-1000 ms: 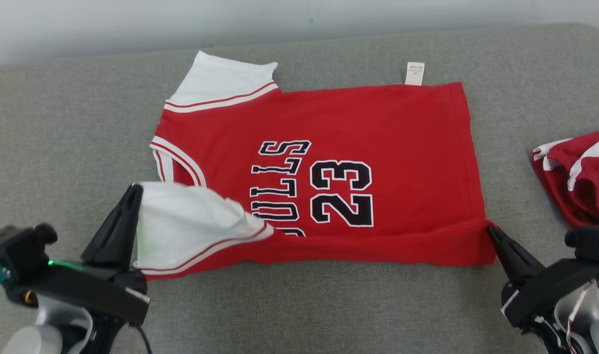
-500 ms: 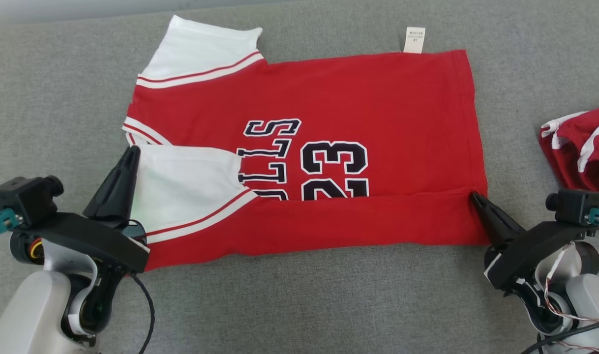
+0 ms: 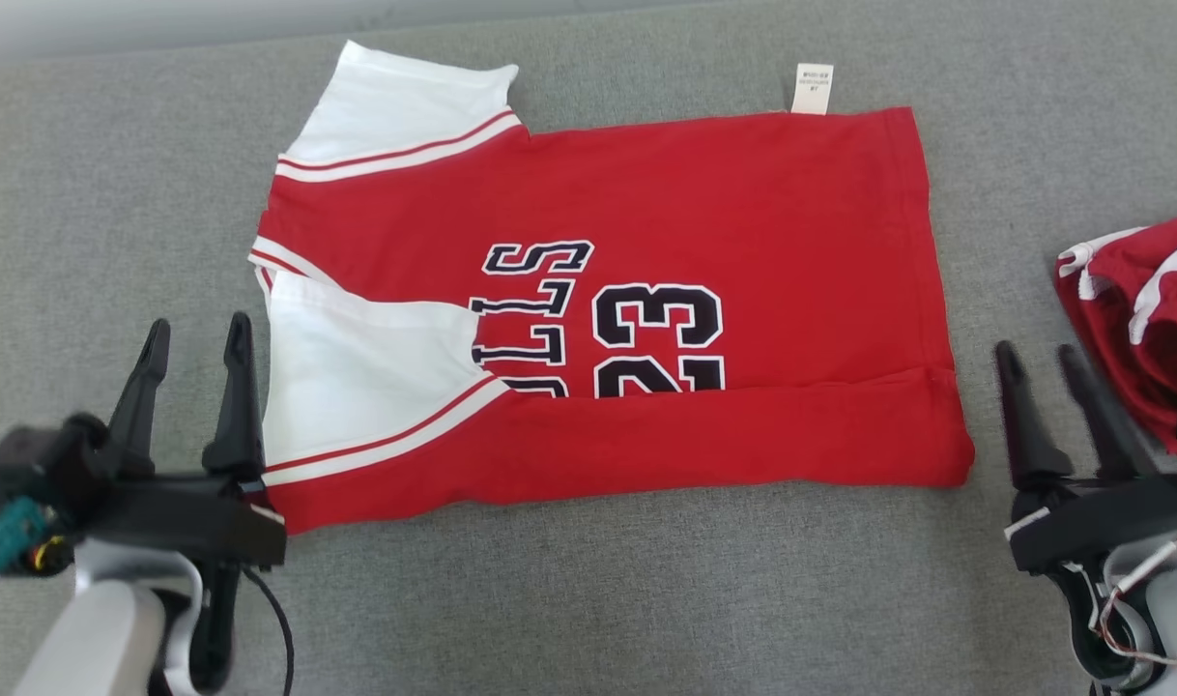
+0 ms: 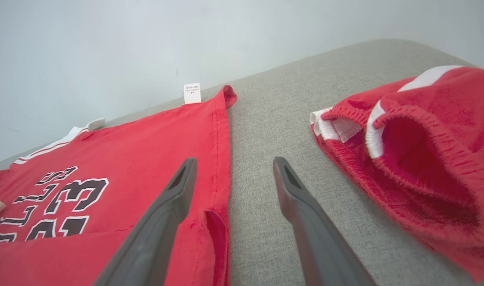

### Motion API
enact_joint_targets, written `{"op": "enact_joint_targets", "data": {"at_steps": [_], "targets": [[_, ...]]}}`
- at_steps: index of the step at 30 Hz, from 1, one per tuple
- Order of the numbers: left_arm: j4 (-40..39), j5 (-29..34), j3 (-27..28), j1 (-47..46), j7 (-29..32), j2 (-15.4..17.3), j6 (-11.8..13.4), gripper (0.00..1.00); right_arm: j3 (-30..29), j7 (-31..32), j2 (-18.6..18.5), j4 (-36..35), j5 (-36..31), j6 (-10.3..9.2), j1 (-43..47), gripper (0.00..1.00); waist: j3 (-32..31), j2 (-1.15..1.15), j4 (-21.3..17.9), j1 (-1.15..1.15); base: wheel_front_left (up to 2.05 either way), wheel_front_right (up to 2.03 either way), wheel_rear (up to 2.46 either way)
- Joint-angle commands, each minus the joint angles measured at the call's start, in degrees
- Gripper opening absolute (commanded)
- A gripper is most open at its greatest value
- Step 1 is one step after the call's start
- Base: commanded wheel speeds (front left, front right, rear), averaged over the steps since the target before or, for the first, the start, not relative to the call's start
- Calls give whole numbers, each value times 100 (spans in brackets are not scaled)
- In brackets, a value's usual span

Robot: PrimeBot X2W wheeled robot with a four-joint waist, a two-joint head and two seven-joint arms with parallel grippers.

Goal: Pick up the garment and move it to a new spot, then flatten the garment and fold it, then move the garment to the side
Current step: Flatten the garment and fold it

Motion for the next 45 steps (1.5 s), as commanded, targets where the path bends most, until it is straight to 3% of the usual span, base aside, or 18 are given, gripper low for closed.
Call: {"op": "enact_joint_targets", "data": {"at_steps": [1, 5, 10, 23, 39, 45], "targets": [[-138, 218, -20, 211, -156, 8, 164, 100, -179, -200, 130, -124, -248, -2, 150, 100, -81, -1, 25, 0, 0, 0, 0], [-457, 558, -44, 525, -409, -44, 487, 100, -423, -400, 362, -511, -898, -2, 412, 100, -231, -1, 56, 0, 0, 0, 0], [-662, 848, -104, 875, -589, -154, 624, 100, -515, -475, 568, -934, -1517, -2, 729, 100, -435, -1, 134, 0, 0, 0, 0], [-72, 1099, -284, 1265, -657, -302, 431, 100, -423, -484, 805, -1069, -2266, -2, 1300, 100, -944, -1, 215, 0, 0, 0, 0], [200, 1025, -323, 1184, -649, -373, 396, 100, -439, -317, 929, -1125, -2189, -2, 1430, 100, -1023, -1, 248, 0, 0, 0, 0], [514, 770, -400, 1056, -215, -465, 277, 100, -436, -167, 899, -885, -2088, -2, 1331, 100, -903, -1, 205, 0, 0, 0, 0]]}}
